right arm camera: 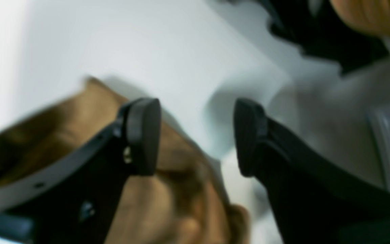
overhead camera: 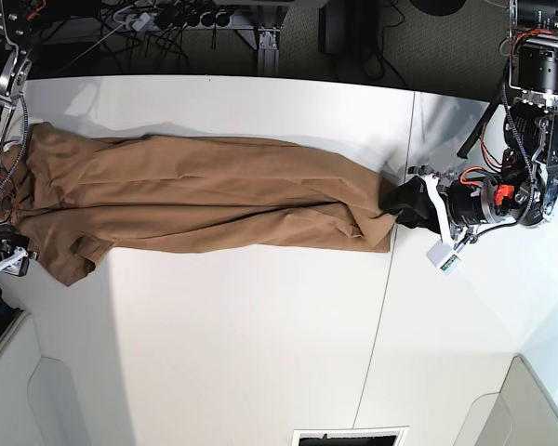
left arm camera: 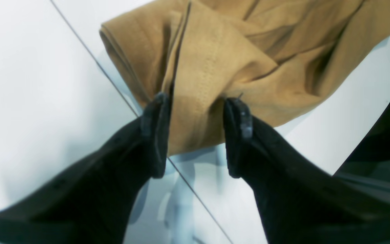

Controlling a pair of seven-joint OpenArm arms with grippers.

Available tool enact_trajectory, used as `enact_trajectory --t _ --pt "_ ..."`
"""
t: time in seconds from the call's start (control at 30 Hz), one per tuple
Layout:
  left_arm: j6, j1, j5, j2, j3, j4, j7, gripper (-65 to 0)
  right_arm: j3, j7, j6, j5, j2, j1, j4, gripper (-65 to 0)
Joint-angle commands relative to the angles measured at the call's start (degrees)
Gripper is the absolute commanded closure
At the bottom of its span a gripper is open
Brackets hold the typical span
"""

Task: Layout the t-shirt on the table in an organized manner, then fold the t-shirt properly
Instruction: 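Pull the strip ends apart with both grippers to straighten it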

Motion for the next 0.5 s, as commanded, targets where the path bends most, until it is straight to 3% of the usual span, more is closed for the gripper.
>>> enact_trajectory --t 0.0,0.17,0.27,0.47 --pt "-0.3 -0.9 -1.2 -0.9 -0.5 0.8 -1.0 -28.8 0.3 1.4 0.0 0.3 1.7 1.5 -0.3 -34.3" --pt "-0.3 -0.9 -1.6 -0.9 -0.5 0.8 -1.0 -28.8 0.3 1.4 3.5 2.3 1.9 1.5 -6.1 -34.3" --pt "-0.3 -1.0 -2.1 -0.9 -0.5 0.8 -1.0 -28.8 0.3 1.0 8.7 6.8 1.7 1.5 -8.1 -34.3" --pt "-0.3 -1.0 -2.1 -0.9 -0.5 0.8 -1.0 -28.8 0.3 0.5 9.7 11.6 1.4 1.4 -8.0 -34.2"
